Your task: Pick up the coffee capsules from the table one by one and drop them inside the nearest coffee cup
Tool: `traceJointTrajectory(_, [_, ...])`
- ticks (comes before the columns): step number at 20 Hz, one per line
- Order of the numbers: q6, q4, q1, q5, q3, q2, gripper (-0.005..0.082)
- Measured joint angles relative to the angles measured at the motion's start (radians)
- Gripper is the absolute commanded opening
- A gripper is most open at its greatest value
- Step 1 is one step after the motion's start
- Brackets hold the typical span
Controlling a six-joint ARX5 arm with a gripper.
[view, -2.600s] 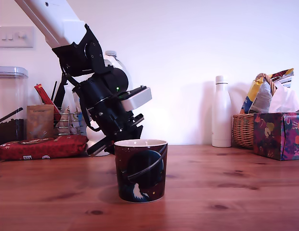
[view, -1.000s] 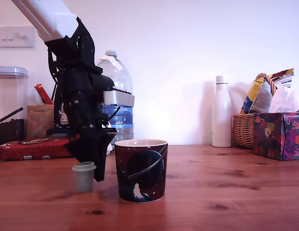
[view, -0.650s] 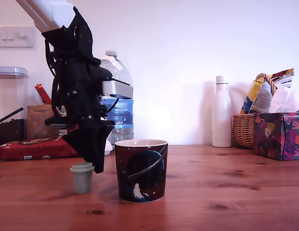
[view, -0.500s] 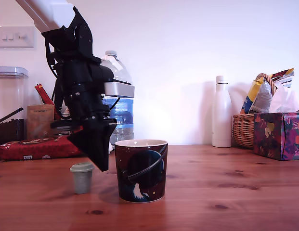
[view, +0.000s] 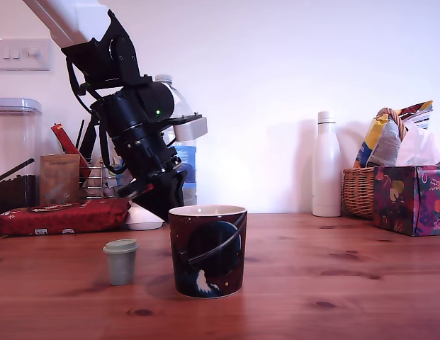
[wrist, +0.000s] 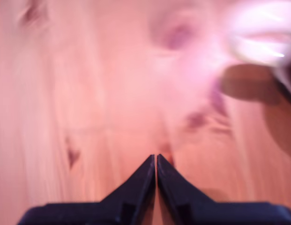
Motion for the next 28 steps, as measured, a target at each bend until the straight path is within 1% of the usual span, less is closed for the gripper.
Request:
traceJointTrajectory(2, [-0.148, -0.007, 0.000, -0.022, 0.005, 0.000, -0.0023])
traceJointTrajectory(4, [-0.265, -0.008, 0.002, -0.022, 0.019, -0.003, -0.0023])
traceJointTrajectory(5, [-0.313, -0.008, 0.005, -0.012, 0.022, -0.013, -0.0023])
traceJointTrajectory(6, [-0.364, -0.009, 0.008, 0.006, 0.022, -0.030, -0.0023])
traceJointTrajectory(8, [-0.460, -0.006, 0.021, 0.067, 0.022, -0.078, -0.0023])
traceJointTrajectory(9, [-0.497, -0.002, 0.029, 0.100, 0.023, -0.105, -0.0023])
traceJointTrajectory(11, [-0.543, 0.005, 0.051, 0.156, 0.031, -0.144, -0.0023])
traceJointTrajectory(13, [-0.575, 0.010, 0.074, 0.190, 0.043, -0.158, -0.0023])
traceJointTrajectory(14, [-0.588, 0.008, 0.083, 0.204, 0.043, -0.159, -0.0023])
traceJointTrajectory(16, [-0.616, 0.003, 0.099, 0.212, 0.043, -0.159, -0.0023])
traceJointTrajectory(17, [-0.628, 0.004, 0.102, 0.213, 0.043, -0.159, -0.0023])
traceJointTrajectory(19, [-0.665, 0.020, 0.098, 0.214, 0.036, -0.163, -0.0023])
traceJointTrajectory(21, [-0.698, 0.063, 0.095, 0.208, -0.010, -0.192, -0.0023])
traceJointTrajectory(25, [-0.753, 0.200, 0.092, 0.158, -0.183, -0.330, -0.0023])
traceJointTrajectory(28, [-0.811, 0.351, 0.092, 0.153, -0.351, -0.467, -0.0022])
